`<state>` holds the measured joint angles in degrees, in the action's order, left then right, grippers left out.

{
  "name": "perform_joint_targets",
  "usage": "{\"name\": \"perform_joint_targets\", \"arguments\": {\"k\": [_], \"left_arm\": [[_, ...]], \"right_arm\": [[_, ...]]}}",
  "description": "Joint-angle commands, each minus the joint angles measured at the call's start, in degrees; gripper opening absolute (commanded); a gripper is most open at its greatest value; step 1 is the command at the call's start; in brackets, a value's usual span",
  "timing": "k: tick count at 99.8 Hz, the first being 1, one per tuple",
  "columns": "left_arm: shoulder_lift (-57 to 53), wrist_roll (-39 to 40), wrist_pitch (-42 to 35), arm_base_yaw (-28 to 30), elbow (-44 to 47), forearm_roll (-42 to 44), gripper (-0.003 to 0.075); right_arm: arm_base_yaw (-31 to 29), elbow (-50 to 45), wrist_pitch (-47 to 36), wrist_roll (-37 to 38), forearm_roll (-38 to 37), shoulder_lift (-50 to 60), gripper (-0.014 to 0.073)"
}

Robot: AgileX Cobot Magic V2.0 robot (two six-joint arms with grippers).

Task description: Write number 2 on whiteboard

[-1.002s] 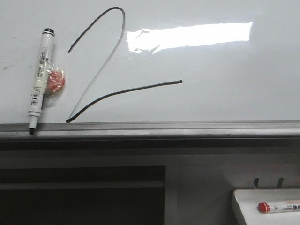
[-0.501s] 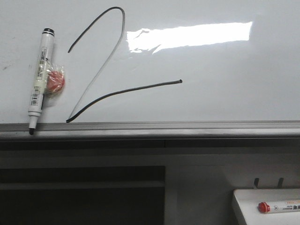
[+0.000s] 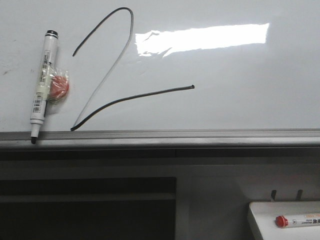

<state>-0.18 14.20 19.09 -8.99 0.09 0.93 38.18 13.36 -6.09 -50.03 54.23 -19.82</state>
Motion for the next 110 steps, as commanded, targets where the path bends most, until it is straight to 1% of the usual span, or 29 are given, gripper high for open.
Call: {"name": "perform_joint_targets", "arguments": {"k": [1,47,65,70,71,72,75,83,87,90,91,95,96,98,99,100,101,102,103,105,107,110], "left_arm": [[-1.6,-0.1,-2.9,0.2,0.6,-0.9,-0.0020],[-1.6,-0.1,-2.9,0.2,0.6,-0.9,-0.0020],[-1.6,-0.1,-2.9,0.2,0.6,-0.9,-0.0020],[-1.6,-0.1,-2.9,0.2,0.6,-0.9,-0.0020],[-1.6,-0.1,-2.9,0.2,0.6,-0.9,-0.0020],[-1.6,-0.1,-2.9,0.2,0.6,-0.9,-0.0020],[-1.6,-0.1,-2.9,0.2,0.6,-0.9,-0.0020],[-1.5,-0.1,-2.9,0.2,0.6,-0.9,-0.0020],[-1.5,-0.1,-2.9,0.2,0.6,-0.9,-0.0020],[-1.5,-0.1,-2.9,0.2,0.6,-0.9,-0.0020],[-1.5,-0.1,-2.9,0.2,0.6,-0.9,-0.0020],[-1.5,-0.1,-2.9,0.2,0.6,-0.9,-0.0020],[-1.5,-0.1,-2.9,0.2,0.6,-0.9,-0.0020],[-1.5,-0.1,-2.9,0.2,0.6,-0.9,-0.0020],[-1.5,-0.1,-2.9,0.2,0.6,-0.9,-0.0020],[-1.5,-0.1,-2.9,0.2,0.6,-0.9,-0.0020],[-1.5,-0.1,-2.9,0.2,0.6,-0.9,-0.0020],[-1.5,-0.1,-2.9,0.2,0.6,-0.9,-0.0020],[-1.5,-0.1,-2.9,0.2,0.6,-0.9,-0.0020],[-1.5,-0.1,-2.9,0.2,0.6,-0.9,-0.0020],[-1.5,-0.1,-2.9,0.2,0.6,-0.9,-0.0020],[-1.5,-0.1,-2.9,0.2,0.6,-0.9,-0.0020]], "right_arm": [[-0.4,1.7,-2.9,-0.2,-0.4,-0.2,-0.0057],[-0.4,1.7,-2.9,-0.2,-0.4,-0.2,-0.0057],[-0.4,0.3,-3.0,-0.2,-0.8,-0.2,-0.0057],[-0.4,-0.1,-2.9,-0.2,-3.3,0.1,-0.0057],[-0.4,-0.3,-2.8,-0.2,-5.6,0.3,-0.0057],[-0.4,-0.4,-2.8,-0.2,-5.6,0.5,-0.0057],[-0.7,-1.0,-3.1,-0.2,-10.3,0.9,-0.0057],[-2.1,-3.2,-5.2,2.1,-16.6,2.5,-0.0058],[-3.1,-4.3,-4.9,7.3,-21.7,3.3,-0.0064],[-4.1,-5.4,-4.9,14.4,-27.4,4.0,-0.0065],[-4.4,-5.7,-4.9,14.4,-27.4,4.2,-0.0065],[-5.8,-7.4,-4.9,26.8,-34.9,4.8,-0.0065],[-6.4,-7.7,-4.9,26.8,-37.6,5.0,-0.0065],[-7.3,-8.7,-4.9,34.6,-40.4,5.2,-0.0065],[-7.6,-9.0,-4.9,36.6,-43.3,5.4,-0.0065],[-8.2,-9.7,-4.9,40.5,-44.7,5.6,-0.0065],[-8.5,-10.0,-4.9,40.5,-47.7,5.7,-0.0065],[-8.8,-10.7,-4.9,46.1,-49.1,5.9,-0.0065],[-9.3,-11.1,-4.9,46.1,-51.8,6.0,-0.0065],[-10.1,-12.2,-4.9,52.7,-54.2,6.5,-0.0065],[-10.8,-13.3,-4.9,56.9,-57.5,7.1,-0.0065],[-11.7,-14.9,-4.9,61.1,-61.7,8.0,-0.0065]]}}
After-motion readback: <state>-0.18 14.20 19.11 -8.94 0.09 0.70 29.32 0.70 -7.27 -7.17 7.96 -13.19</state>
